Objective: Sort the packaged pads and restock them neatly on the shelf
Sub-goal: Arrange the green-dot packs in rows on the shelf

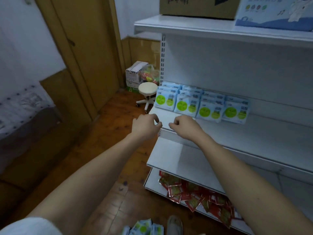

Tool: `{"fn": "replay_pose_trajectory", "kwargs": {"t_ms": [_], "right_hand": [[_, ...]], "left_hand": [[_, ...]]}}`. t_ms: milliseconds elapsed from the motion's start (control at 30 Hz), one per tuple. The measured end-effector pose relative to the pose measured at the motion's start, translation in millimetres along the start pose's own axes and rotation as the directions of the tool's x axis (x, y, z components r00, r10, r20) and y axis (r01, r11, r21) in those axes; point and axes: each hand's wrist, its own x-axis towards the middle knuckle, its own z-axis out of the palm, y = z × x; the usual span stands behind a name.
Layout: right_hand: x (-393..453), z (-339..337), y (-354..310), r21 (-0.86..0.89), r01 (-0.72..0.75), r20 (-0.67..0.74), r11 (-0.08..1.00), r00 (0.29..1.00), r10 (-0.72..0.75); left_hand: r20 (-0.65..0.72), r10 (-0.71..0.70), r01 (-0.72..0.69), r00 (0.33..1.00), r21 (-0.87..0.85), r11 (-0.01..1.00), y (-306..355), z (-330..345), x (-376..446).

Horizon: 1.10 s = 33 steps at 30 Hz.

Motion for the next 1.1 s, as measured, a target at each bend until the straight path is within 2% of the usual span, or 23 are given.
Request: {"fn": "replay_pose_trajectory", "kwargs": {"t_ms": [133,333,467,600,800,1000,1100], "right_hand": [[-46.4,50.3,-45.0,0.021,0.027,0.058,0.999,0.998,-0.028],[-106.3,139.5,-82.6,0.003,0.003,0.28,1.0,0.96,-0.004],[-132.1,198.2,-92.6,-0.036,0.025,0.445,0.999,0.896,-0.006],[-149.9,259.4,-86.8,-0.049,0.046,0.55,0.998,0.835,-0.011],[-174.1,335.8,-36.0,-0.023,-0.065,0.658,0.998,0.75,0.064],[-205.6,421.3,72.6,-0.101,-0.174,0.795,0.98,0.578,0.184],[-209.8,466.4,134.7,-0.214,-0.241,0.839,0.947,0.45,0.305]], "left_hand": [[0.008,-0.074,0.074,0.997,-0.019,0.997,-49.4,-6.1,-65.9],[0.075,-0.25,0.253,0.965,-0.027,0.967,-119.8,17.7,-157.0],[0.179,-0.368,0.377,0.912,-0.018,0.926,-168.5,40.7,-212.4],[0.261,-0.482,0.513,0.837,-0.063,0.856,-207.8,70.0,-253.2],[0.342,-0.639,0.715,0.689,-0.175,0.677,-227.9,144.3,-304.2],[0.521,-0.689,0.847,0.505,-0.142,0.513,-228.8,264.9,-362.0],[0.6,-0.681,0.886,0.42,-0.106,0.452,-231.4,339.8,-383.8]]}}
